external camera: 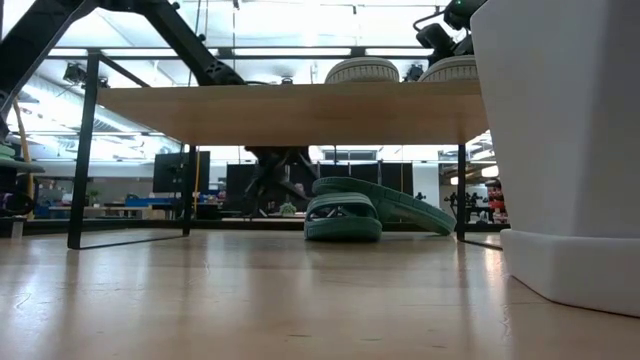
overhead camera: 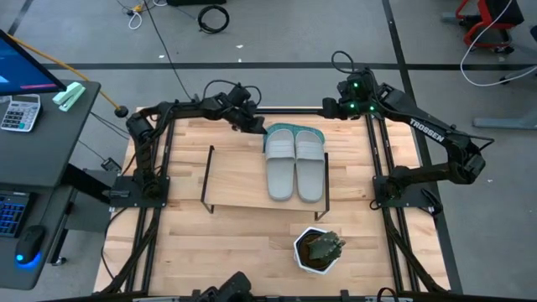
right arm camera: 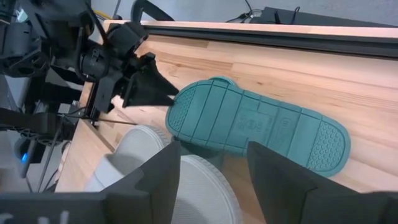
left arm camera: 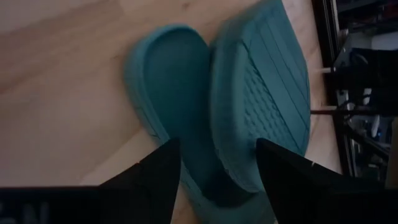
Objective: Pick and place slides into the shelf
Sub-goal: Put the right green slipper on the shelf
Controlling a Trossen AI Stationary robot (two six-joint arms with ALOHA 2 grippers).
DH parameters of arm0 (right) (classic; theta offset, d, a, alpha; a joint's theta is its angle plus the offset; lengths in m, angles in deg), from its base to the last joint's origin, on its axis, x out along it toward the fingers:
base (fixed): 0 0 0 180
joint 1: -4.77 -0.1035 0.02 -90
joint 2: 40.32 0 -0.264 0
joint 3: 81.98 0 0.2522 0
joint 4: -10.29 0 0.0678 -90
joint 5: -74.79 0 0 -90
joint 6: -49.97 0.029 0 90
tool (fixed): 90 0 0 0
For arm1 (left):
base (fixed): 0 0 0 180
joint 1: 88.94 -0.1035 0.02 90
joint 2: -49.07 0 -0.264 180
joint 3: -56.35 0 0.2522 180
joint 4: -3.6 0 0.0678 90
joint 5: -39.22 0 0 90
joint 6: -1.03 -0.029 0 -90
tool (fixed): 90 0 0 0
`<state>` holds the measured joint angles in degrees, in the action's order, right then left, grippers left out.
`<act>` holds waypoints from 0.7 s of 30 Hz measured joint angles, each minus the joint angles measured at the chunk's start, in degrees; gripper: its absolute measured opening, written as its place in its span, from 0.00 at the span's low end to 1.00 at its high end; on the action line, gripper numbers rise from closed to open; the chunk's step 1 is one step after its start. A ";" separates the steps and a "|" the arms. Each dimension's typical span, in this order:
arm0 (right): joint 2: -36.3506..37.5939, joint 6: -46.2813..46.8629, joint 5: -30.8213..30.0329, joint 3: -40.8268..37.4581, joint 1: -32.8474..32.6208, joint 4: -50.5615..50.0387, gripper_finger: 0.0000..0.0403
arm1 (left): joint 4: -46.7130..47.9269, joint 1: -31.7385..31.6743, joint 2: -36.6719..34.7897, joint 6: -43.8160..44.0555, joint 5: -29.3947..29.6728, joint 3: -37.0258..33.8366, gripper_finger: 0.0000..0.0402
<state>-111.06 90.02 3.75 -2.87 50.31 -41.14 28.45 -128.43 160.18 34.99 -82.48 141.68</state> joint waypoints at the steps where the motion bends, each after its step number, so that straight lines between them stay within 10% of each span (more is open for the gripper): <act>1: 0.00 0.00 0.02 0.01 0.00 0.00 0.48 | -0.15 -0.17 0.00 0.02 0.00 0.00 0.53; 21: 0.00 -0.80 0.00 0.00 0.02 0.04 0.48 | -1.64 2.27 0.00 0.03 0.03 0.00 0.51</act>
<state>-111.06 89.22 3.75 -2.88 50.33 -41.10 26.81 -126.16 160.18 35.02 -82.45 141.68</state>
